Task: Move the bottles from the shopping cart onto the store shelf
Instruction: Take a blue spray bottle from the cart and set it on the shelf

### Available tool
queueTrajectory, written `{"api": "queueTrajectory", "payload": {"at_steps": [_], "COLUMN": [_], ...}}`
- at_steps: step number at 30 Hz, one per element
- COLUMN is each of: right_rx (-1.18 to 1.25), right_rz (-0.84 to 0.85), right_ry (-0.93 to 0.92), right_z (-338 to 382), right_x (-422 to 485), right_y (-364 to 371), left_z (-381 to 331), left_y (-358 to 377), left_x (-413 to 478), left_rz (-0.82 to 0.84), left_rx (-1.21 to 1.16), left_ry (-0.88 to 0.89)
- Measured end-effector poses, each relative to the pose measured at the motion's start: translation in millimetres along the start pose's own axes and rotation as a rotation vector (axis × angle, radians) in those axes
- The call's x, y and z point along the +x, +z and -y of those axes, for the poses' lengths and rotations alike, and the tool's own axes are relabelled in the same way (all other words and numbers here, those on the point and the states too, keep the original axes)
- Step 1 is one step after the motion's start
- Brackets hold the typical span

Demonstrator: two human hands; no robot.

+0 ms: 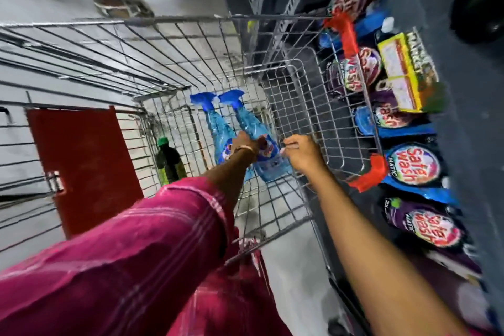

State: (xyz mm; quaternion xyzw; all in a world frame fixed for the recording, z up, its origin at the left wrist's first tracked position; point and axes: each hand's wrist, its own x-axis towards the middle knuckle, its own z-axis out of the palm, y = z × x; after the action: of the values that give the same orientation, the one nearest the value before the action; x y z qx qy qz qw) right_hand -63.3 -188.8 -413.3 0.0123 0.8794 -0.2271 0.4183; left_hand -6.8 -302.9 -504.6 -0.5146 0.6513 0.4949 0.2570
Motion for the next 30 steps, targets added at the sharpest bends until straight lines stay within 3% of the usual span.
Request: {"api": "queueTrajectory", "payload": {"at_steps": [6,13,16,24,28,30], "right_rx": [-0.014,0.056,0.065,0.154,0.382,0.538], "right_rz": [0.078,0.018,-0.002,0.000,0.010,-0.124], "right_ry": [0.038,-0.012,-0.055,-0.226,-0.402,-0.483], "right_z": [1.4,3.4,2.2,-11.4,-18.8,-22.5], "right_x": [-1.0,-23.7,-36.2,-96.5,-140.1,-161.4], "right_y": [3.5,-2.4,-14.0,-52.5,-63.9,-69.1], "left_z": [4.9,-8.4,-8.1,-20.9,-52.1,-68.0], "left_y": [3.2,9.0,2.2,-62.9,-78.1,-73.8], "left_x": [8.0,9.7,-7.7,-120.9,-198.0,-234.6], "left_rz": [-0.127,-0.031,-0.012,-0.011,0.033,0.121], "left_rx": [0.069,-0.084,-0.049,-0.296,-0.331,-0.360], "left_ry": [-0.024,-0.007,0.157,0.673,0.939,1.067]}}
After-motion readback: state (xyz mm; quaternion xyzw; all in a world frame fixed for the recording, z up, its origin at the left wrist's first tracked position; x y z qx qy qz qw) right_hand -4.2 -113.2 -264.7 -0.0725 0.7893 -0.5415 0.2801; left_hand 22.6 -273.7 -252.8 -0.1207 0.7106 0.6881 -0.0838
